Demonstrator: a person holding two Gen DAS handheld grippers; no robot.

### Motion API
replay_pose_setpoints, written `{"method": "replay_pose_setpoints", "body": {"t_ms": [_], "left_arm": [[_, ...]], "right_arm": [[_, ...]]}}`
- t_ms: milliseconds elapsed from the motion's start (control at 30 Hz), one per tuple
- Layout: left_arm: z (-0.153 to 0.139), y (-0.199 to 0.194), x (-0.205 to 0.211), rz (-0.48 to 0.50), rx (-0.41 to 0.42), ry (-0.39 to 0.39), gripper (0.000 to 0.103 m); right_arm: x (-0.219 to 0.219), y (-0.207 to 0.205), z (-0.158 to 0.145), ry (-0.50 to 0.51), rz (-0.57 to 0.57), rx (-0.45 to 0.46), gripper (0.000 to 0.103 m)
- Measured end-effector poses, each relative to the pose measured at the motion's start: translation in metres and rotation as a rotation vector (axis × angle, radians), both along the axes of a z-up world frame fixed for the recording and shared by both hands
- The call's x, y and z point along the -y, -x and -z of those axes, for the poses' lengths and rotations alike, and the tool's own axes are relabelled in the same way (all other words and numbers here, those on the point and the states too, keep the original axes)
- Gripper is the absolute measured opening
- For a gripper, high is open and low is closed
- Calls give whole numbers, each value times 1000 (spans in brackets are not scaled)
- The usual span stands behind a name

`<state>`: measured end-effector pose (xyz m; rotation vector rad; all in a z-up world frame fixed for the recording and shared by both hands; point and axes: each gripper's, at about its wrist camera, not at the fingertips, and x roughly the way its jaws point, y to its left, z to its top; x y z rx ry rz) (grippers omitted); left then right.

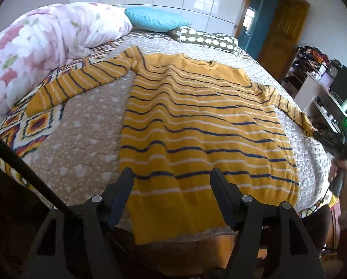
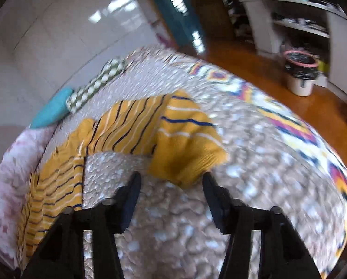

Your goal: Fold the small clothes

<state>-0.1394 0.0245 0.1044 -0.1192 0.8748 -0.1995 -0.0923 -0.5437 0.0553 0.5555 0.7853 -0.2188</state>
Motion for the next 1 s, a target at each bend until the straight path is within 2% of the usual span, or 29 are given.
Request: {"method": "replay_pose_setpoints", "body": {"t_ms": [33,67,133,200,267,300,333,367,433,500,533,667,733,800,900,967,1000], "left_arm": [[-2,1,1,7,5,5,67],[-3,1,2,12,11,6,67],[-6,3,3,14,23,-2,67],[-6,3,2,14,24,-2,67],[-5,2,0,12,18,5,67],[-4,2,0,12,15,10,67],[-3,2,0,11,9,15,67],[-2,2,-1,11,6,18,67],[0,-1,0,12,-5,26,68],[2,-4,2,16,-16,33,68],[2,-5,5,23,-21,38,68],[0,-6,13,46,-8,41,71],[-2,-8,18,62,8,34,72],[-4,-11,21,76,19,31,72],[-6,-21,24,87,33,27,72],[-7,-30,27,85,41,33,73],[-8,-34,27,83,45,39,73]], "right_arm": [[1,-8,-1,-14,-23,-21,5],[1,-12,-5,-9,-16,-29,5],[19,-11,-28,21,48,24,4],[52,1,-45,30,169,80,4],[86,19,-61,70,352,107,6],[100,28,-65,88,432,98,18],[114,40,-66,78,492,91,35],[122,50,-66,45,519,104,37],[123,69,-63,-33,494,146,39],[112,75,-53,-107,415,154,50],[103,75,-45,-144,374,153,51],[80,72,0,-339,261,142,52],[62,66,23,-402,254,119,52],[47,54,38,-396,272,87,52],[40,34,36,-310,326,117,57],[41,15,34,-257,361,108,56],[42,4,33,-253,354,95,36]]}}
